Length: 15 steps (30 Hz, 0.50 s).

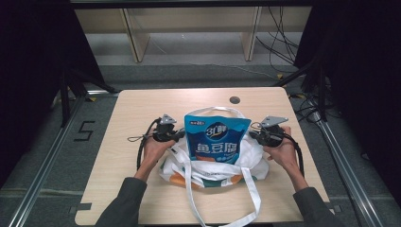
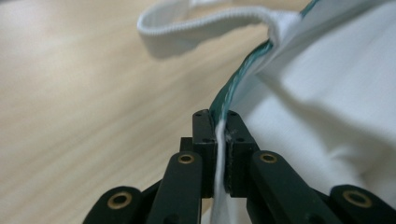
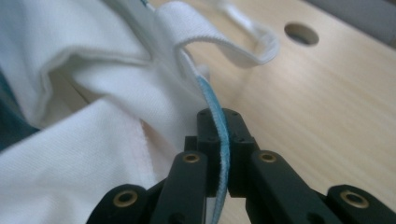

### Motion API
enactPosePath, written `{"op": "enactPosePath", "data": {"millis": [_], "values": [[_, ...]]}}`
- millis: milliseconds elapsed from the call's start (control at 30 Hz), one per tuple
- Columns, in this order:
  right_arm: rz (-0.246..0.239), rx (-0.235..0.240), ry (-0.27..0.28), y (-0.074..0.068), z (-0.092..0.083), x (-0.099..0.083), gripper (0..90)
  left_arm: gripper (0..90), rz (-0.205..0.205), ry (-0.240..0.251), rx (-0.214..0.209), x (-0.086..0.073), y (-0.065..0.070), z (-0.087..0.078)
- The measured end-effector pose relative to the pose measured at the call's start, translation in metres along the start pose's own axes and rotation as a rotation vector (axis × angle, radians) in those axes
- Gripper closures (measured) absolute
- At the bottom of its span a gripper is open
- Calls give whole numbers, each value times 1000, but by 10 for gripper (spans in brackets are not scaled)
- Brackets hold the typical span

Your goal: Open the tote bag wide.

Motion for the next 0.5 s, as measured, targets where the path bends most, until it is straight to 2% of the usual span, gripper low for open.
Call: {"op": "enactPosePath", "data": {"millis": [33,67,100,133,200,233,267,300,333,367,400,433,467,500], "values": [[23,0,-31,-2,4,-5,880,849,-10,-15,-1,-4,0,5],[6,8,-53,-2,7,-10,881,849,-18,-31,-10,-10,-1,10],[13,6,-56,-3,11,-13,883,848,-29,-39,-25,-13,-1,12],[33,20,-90,-7,14,-17,884,849,-48,-24,-25,-14,0,13],[30,18,-94,-9,19,-23,886,850,-39,-22,-21,-16,1,11],[19,12,-78,-9,23,-24,887,850,-38,-26,-21,-16,1,10],[4,36,-118,-10,23,-30,886,845,-40,-32,-26,-16,1,10],[42,22,-78,-11,26,-29,886,840,-41,-31,-25,-16,1,10],[44,36,-95,-10,23,-29,885,824,-40,-31,-24,-17,0,9],[69,30,-81,-11,24,-30,884,795,-50,-21,-20,-16,0,7],[55,39,-105,-10,21,-30,879,760,-55,-13,-13,-14,-1,2],[61,43,-111,-11,20,-30,870,718,-60,-5,-10,-13,-1,-2],[71,31,-80,-11,22,-29,842,674,-62,9,-8,-9,-1,-9],[56,24,-93,-7,19,-30,792,642,-67,29,-20,-5,2,-18]]}}
Point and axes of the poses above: each handheld gripper's, and its own axes: z roughly forward along the jaws, x roughly out of its top, y roughly to its right, the point moved 7 cm from there along z, roughly forward along the jaws, and after that the axes turned 5 degrees about -x, right-handed, at the moved point
